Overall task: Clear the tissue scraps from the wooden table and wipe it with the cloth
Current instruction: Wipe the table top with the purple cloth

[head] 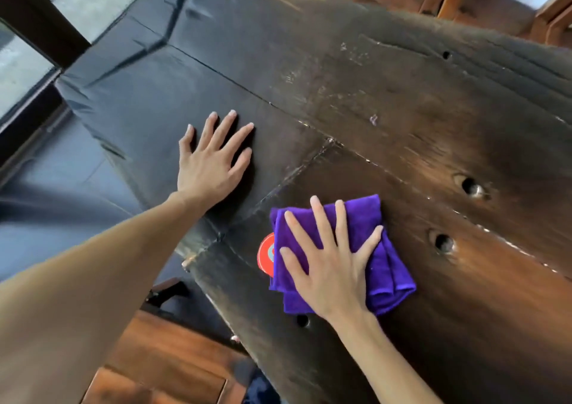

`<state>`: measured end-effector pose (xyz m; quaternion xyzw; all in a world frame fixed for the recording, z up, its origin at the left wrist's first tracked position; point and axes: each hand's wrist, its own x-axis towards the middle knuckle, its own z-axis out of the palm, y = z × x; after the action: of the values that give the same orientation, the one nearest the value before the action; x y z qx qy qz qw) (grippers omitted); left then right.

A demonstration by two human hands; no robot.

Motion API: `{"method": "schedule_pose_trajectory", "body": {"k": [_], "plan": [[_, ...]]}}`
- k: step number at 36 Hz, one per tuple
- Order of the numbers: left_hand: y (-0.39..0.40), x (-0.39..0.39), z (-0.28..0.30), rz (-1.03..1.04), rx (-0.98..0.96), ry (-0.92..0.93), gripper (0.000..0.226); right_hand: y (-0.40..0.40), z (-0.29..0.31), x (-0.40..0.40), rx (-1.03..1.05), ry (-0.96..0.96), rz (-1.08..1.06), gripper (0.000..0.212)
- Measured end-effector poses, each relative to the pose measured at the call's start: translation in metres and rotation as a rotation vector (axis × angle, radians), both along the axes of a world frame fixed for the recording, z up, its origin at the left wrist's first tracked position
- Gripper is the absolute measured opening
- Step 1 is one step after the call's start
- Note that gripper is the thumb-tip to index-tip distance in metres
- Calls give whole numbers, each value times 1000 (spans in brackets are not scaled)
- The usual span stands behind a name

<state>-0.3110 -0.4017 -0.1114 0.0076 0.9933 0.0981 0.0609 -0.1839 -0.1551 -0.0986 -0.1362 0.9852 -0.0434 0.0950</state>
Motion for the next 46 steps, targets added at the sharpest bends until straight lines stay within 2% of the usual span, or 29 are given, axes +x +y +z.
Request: {"method": "schedule_pose_trajectory", "body": {"k": [4,8,11,16,21,28,33,46], "plan": [[-9,0,6,-25,80,-39,51,0,10,93,20,-120,28,59],[-29,17,11,-52,49,-57,50,2,15,160,55,-195,45,67],[-48,35,11,-12,26,-64,50,2,15,179,74,-202,41,74],[-68,41,10,-51,3,-43,49,-10,19,157,46,-216,-5,63],[-89,21,8,135,20,-11,49,-35,11,86,24,-171,-5,58],[-124,-13,5,116,-76,-10,48,-64,-2,-48,8,-21,36,57],[-137,-42,5,144,-79,-45,56,-75,-7,-156,-7,58,-20,55],[-137,-49,1,178,-74,-5,54,-64,-8,-399,-6,57,-220,57]]}}
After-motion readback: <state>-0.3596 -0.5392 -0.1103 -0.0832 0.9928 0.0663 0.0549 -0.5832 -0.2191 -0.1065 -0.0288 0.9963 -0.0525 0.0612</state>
